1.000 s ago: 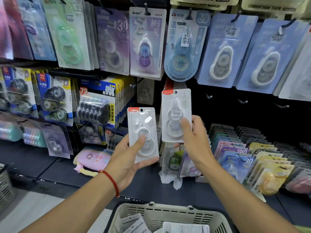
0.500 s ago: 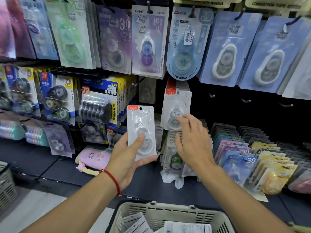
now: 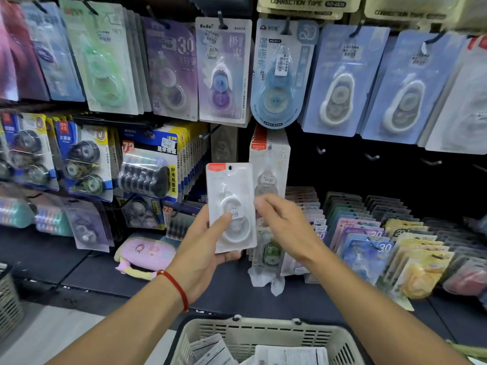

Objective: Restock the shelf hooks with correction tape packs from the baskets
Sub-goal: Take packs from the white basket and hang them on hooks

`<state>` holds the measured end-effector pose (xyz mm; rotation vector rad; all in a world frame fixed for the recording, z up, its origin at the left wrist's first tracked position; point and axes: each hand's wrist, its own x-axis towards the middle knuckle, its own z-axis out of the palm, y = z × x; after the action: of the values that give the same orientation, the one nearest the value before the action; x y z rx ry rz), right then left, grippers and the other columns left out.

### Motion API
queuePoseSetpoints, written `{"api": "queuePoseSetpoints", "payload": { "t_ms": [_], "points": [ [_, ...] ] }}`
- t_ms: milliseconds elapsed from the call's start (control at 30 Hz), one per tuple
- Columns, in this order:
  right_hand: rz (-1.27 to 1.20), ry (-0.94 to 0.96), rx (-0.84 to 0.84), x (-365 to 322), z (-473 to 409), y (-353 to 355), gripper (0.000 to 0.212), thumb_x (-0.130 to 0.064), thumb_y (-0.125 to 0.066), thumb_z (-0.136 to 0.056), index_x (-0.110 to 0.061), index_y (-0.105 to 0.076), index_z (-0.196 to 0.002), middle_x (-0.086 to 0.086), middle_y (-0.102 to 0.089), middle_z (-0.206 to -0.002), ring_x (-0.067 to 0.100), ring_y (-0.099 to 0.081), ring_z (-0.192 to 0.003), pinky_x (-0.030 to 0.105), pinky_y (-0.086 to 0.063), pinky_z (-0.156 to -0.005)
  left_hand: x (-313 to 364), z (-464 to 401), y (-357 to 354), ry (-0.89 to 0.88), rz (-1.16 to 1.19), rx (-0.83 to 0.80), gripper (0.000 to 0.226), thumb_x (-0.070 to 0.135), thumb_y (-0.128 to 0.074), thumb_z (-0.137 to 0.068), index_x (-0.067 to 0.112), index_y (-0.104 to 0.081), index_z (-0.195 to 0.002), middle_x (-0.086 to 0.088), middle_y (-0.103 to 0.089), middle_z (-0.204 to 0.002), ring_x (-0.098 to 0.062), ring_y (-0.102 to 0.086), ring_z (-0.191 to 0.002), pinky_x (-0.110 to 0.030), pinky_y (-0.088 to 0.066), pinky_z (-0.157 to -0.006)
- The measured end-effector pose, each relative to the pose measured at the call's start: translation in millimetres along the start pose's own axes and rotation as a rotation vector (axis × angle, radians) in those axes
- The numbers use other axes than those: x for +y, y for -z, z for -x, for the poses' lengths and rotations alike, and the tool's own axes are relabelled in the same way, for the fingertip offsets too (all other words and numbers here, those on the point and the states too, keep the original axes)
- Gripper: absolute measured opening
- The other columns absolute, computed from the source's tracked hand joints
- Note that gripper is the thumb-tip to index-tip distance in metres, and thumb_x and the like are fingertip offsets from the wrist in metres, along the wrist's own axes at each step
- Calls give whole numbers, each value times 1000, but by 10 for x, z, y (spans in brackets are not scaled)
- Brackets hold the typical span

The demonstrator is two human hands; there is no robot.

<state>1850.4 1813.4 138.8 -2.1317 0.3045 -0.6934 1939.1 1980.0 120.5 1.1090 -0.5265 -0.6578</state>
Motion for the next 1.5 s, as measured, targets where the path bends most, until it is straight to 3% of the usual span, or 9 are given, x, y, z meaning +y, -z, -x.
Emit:
{"api": "queuePoseSetpoints", "payload": {
  "t_ms": [233,433,600,800,900,967,1067,1367,1500],
  "points": [
    [-380,-208,83,160,199,291,14,-34,-62,-106,-23,-60,-115,-7,-79,-101,9,-76,-95,27,-57,-76,-158,-100,-269,-55,-118,-93,38,13,-65,-103,37,-59,-132,-3,-78,-117,-23,-76,-106,-39,-65,-79],
    [-283,-224,448,341,199,795,13,-36,-56,-108,-25,-56,-116,-4,-72,-109,4,-71,-92,15,-50,-69,-218,-231,-444,-218,-635,-120,62,8,-64,-100,55,-53,-138,29,-55,-145,17,-49,-128,-30,-47,-112],
    [-229,-215,417,344,193,936,19,-39,-58,-107,-26,-60,-120,-4,-76,-108,12,-74,-96,34,-57,-79,-212,-397,-562,-288,-856,-150,74,3,-61,-96,43,-43,-155,26,-21,-169,7,-16,-154,-30,-25,-125],
    [-148,-190,462,341,162,917,25,-45,-61,-104,-24,-66,-116,1,-78,-101,22,-75,-92,43,-60,-80,-244,-542,-490,-295,-947,-119,77,0,-62,-93,39,-42,-156,22,-10,-172,-2,-9,-159,-45,-25,-129],
    [-20,-404,325,516,124,906,42,-55,-54,-104,-17,-63,-119,5,-73,-106,27,-71,-97,50,-59,-93,-274,-534,-420,-285,-952,-131,74,3,-62,-95,38,-41,-157,21,-13,-172,-3,-11,-159,-45,-27,-129],
    [23,-538,234,709,183,887,27,-44,-59,-104,-18,-63,-110,-1,-70,-88,23,-69,-88,44,-56,-86,-341,-477,-367,-300,-996,-108,67,3,-63,-95,34,-48,-152,13,-30,-167,-9,-25,-156,-41,-32,-126],
    [88,-640,133,1001,352,840,14,-23,-60,-100,-17,-65,-88,2,-63,-73,29,-65,-77,43,-55,-76,-532,-303,-275,-271,-1065,-92,47,-1,-59,-94,26,-64,-131,8,-63,-133,-10,-57,-122,-36,-51,-108],
    [652,-643,-692,1556,1539,221,21,-24,-57,-99,-14,-75,-104,7,-75,-114,27,-68,-107,35,-52,-90,-1572,363,28,156,-1563,-576,33,13,-59,-95,24,-66,-125,0,-65,-131,-23,-58,-124,-37,-49,-101],
    [624,-844,-774,1977,2423,-276,43,-39,-61,-103,-14,-61,-138,10,-60,-144,29,-58,-130,37,-47,-104,-2249,836,240,386,-1465,-561,33,12,-61,-95,21,-67,-126,-5,-65,-133,-25,-58,-126,-29,-45,-102]
  ]
}}
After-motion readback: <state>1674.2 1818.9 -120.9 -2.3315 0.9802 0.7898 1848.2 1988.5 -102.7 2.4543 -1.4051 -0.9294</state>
